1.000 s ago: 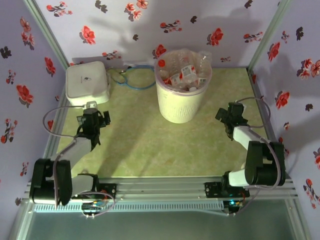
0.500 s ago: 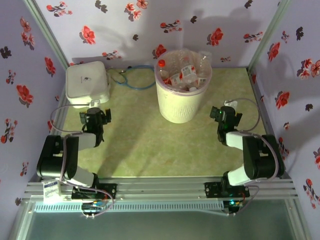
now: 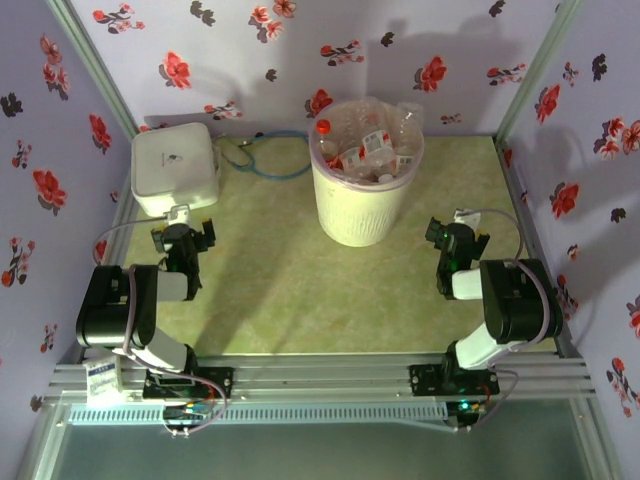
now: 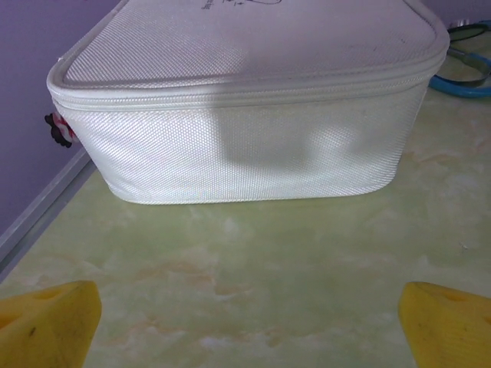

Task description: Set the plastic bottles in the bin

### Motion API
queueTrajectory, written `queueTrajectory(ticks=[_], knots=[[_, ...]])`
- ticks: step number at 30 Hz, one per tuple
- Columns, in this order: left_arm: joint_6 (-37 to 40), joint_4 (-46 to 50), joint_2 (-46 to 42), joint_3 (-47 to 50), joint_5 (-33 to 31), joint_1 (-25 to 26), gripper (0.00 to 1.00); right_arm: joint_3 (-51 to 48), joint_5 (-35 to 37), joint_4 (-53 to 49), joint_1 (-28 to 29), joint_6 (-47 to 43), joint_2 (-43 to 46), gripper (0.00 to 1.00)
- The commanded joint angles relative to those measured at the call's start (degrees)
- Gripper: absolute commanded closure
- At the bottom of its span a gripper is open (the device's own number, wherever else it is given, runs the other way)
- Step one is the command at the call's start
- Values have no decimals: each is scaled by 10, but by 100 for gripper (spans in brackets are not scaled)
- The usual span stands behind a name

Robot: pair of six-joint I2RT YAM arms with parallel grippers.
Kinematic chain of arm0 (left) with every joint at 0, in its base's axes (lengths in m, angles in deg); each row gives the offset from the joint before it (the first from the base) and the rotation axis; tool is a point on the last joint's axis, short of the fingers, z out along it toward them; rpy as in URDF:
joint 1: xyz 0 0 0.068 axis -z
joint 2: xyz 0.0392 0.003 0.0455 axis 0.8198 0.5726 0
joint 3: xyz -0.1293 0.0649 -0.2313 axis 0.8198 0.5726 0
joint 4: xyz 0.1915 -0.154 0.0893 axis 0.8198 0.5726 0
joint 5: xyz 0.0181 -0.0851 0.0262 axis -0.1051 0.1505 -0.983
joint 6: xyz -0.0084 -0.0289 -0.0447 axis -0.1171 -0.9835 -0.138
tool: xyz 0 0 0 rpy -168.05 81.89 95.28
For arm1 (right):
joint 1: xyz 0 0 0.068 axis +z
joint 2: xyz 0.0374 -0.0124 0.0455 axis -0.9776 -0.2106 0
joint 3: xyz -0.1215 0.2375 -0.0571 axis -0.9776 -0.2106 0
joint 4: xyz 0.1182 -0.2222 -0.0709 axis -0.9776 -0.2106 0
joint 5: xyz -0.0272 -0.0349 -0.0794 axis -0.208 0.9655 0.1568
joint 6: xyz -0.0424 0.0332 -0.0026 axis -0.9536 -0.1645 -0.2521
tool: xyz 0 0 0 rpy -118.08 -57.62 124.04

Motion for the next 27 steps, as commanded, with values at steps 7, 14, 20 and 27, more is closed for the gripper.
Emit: queueTrajectory(ticks=[7, 14, 20, 27], knots=[[-5, -30, 5, 1, 4, -3, 0, 2, -3, 14, -1, 4, 7, 1], [-5, -30, 5, 1, 4, -3, 0, 0, -2, 21, -1, 3, 3, 1], [-5, -30, 5, 1, 4, -3, 0, 0, -2, 21, -1, 3, 4, 1], [-5, -29, 5, 1, 4, -3, 0, 1, -1, 20, 0, 2, 3, 1]])
